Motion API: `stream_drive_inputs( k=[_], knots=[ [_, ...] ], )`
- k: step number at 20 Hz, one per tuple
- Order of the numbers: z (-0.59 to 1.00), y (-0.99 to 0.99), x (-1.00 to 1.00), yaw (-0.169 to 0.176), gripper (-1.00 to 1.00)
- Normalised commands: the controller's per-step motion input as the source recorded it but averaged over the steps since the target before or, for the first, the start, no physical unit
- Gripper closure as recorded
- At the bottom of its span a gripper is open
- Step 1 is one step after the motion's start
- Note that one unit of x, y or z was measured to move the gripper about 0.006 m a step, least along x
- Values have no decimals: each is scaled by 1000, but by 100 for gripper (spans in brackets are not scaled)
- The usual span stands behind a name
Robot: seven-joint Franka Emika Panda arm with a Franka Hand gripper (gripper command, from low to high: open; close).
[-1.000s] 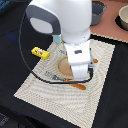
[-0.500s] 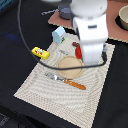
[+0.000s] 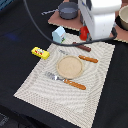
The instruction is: Interact with the objects in diverse but meaningful ways.
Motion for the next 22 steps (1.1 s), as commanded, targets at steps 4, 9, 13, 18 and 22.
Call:
stream_drive_inputs(
  k=[4,9,13,18,22],
  knots=[
    [264,651,-272,0,100],
    [329,594,-204,0,100],
    [327,589,-198,0,100],
    [270,631,-169,0,100],
    [209,653,-121,0,100]
  ],
)
